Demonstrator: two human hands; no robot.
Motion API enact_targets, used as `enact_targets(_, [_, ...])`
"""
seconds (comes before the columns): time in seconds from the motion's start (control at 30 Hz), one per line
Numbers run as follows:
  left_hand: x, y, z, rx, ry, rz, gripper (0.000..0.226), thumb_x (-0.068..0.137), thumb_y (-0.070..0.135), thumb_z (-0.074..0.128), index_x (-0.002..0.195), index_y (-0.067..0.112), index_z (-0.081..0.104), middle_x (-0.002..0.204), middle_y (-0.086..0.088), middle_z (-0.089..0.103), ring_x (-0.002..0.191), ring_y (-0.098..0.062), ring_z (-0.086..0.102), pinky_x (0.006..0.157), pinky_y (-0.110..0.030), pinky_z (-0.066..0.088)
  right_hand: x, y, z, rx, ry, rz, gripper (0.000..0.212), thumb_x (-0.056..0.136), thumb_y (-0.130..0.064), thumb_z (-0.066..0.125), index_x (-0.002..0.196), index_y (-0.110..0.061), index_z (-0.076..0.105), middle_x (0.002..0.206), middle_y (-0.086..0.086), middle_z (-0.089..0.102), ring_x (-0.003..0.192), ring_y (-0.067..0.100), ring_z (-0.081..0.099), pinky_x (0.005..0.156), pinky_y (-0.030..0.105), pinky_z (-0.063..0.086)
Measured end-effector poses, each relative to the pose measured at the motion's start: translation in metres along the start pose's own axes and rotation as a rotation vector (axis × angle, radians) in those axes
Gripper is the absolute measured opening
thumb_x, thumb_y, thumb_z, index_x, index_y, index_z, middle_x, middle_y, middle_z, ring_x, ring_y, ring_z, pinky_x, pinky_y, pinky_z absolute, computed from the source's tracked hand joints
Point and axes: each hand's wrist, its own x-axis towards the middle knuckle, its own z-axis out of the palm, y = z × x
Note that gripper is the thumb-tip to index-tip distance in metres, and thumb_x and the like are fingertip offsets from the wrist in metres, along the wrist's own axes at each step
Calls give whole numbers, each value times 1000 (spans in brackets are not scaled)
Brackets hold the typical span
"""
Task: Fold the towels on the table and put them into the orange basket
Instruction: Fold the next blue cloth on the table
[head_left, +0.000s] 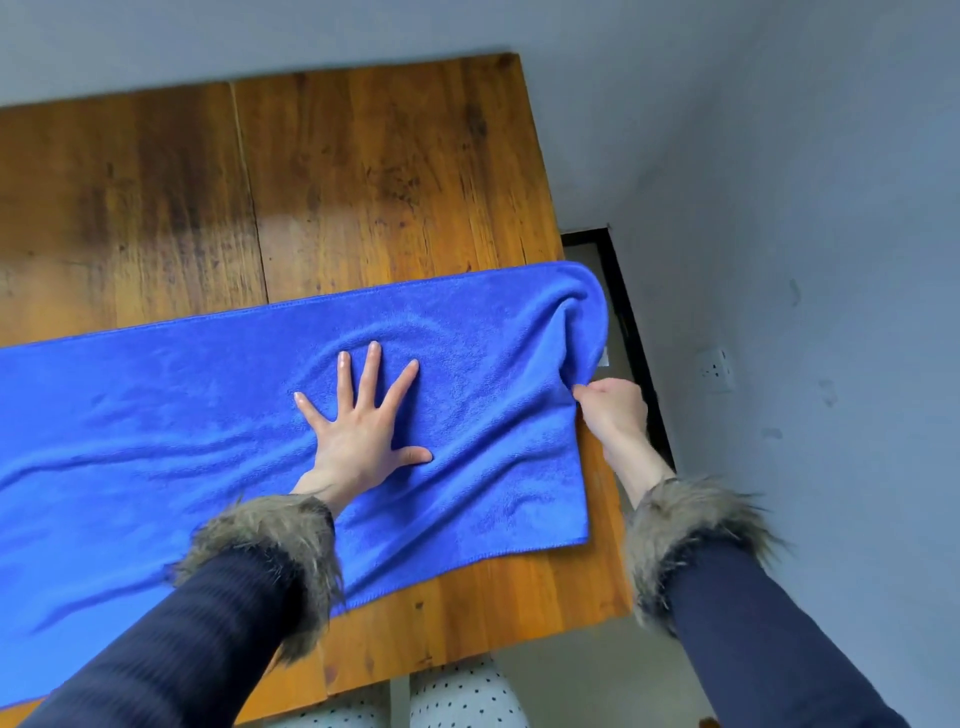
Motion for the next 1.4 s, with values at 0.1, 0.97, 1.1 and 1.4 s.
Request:
enact_targets(0.1, [-1, 1, 1, -14, 16, -7, 105, 71, 65, 61, 143, 44, -12, 152, 3, -30, 138, -28, -29, 99, -75, 4, 12, 11, -17, -4, 159, 51, 29, 87, -14, 45, 59, -13, 38, 67, 10, 47, 70, 27, 43, 56, 29, 30])
enact_targets(0.97, [-55, 84, 53, 232, -8, 293, 102, 77, 53, 65, 145, 37, -9, 154, -1, -21, 143, -29, -12, 104, -70, 12, -10, 100, -44, 294, -199, -11, 37, 92, -30, 51, 83, 5, 57, 80, 23, 54, 73, 35, 52, 69, 30, 46])
enact_targets(1.1, [-55, 85, 50, 252, -45, 275, 100, 80, 54, 60, 144, 37, -16, 153, -1, -27, 142, -28, -19, 105, -68, 8, -14, 116, -50, 330, -141, -11, 35, 89, -26, 58, 82, 8, 56, 75, 6, 52, 64, 15, 45, 60, 25, 32])
enact_targets(1.4, [-57, 82, 50, 67, -35, 300, 75, 89, 35, 57, 148, 33, 10, 156, 0, -15, 144, -25, -15, 108, -65, 3, -65, 83, -62, 53, -92, -340, 15, 90, -21, 57, 80, -11, 52, 51, -5, 41, 43, 6, 37, 48, 21, 30])
